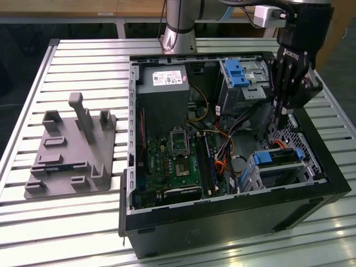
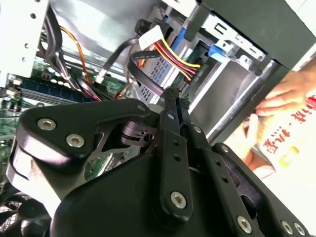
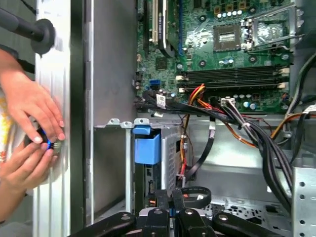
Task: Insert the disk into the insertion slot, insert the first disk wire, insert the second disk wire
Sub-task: 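Insert the second disk wire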
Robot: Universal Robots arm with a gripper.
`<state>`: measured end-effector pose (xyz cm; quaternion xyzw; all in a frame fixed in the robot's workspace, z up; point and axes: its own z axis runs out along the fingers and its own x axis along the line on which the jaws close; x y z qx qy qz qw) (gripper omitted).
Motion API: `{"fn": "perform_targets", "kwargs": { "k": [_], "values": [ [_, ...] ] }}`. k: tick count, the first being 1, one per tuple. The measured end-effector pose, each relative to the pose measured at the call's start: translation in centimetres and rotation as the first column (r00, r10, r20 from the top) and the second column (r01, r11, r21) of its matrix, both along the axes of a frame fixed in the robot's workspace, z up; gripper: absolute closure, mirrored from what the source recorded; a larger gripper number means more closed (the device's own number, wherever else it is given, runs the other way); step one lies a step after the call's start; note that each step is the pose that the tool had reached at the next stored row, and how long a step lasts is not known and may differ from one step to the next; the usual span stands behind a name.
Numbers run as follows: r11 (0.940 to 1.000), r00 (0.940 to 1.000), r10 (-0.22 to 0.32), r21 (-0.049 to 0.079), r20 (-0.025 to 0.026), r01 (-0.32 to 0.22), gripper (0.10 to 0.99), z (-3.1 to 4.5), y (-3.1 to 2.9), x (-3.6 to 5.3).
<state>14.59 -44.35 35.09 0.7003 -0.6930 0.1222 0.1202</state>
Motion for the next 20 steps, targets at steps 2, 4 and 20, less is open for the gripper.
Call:
{"fn": "perform_targets", "kwargs": {
  "k": [2,4,20],
  "values": [
    [1.0000,1.0000,-0.001,0.009,0.0001,0.001,0.937,-0.01,-0.30,0.00],
    [0.9999,1.0000,-0.002,0.011,0.0000,0.002,0.937,0.00,-0.70,0.00],
    [0.9977,0.9998,-0.021,0.065,-0.0005,0.021,0.937,-0.03,-2.31,0.00]
  ]
}}
